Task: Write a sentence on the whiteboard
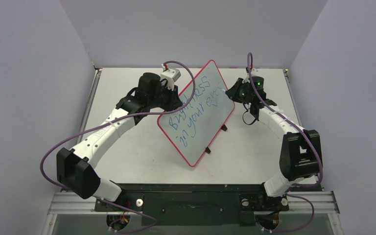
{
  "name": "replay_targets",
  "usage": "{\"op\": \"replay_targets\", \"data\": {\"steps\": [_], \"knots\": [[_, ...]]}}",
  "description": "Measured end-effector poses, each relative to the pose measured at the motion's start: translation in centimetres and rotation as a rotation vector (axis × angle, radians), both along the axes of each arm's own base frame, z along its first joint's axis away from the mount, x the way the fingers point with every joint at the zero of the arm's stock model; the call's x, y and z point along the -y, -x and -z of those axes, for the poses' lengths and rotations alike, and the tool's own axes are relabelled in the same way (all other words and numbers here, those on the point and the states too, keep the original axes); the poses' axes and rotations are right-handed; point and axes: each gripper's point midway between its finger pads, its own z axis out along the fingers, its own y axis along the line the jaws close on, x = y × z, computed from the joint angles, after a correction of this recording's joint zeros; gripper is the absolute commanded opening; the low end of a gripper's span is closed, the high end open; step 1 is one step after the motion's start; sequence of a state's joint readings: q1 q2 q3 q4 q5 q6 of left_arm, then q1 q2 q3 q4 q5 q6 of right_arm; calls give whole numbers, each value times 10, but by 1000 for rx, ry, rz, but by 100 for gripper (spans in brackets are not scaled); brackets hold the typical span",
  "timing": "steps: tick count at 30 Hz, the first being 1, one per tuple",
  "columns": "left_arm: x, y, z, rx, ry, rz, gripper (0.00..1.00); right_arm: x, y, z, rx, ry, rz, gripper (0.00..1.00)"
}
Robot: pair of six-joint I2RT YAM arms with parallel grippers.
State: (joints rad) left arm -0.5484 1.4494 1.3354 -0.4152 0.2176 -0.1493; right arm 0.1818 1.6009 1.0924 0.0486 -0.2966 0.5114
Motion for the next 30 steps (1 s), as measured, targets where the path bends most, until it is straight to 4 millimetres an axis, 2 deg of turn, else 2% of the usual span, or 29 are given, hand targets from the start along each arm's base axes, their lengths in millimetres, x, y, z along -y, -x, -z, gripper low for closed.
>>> {"op": "replay_targets", "data": {"steps": [13,22,30], "knots": [[0,0,0,1,-1,-1,0,3,4,6,-26,11,2,0],[-1,0,0,2,-4,-6,0,-2,13,12,-52,27,-16,0],[-2,0,1,6,-8,-4,0,-7,27,3,-53,34,-38,0]]}}
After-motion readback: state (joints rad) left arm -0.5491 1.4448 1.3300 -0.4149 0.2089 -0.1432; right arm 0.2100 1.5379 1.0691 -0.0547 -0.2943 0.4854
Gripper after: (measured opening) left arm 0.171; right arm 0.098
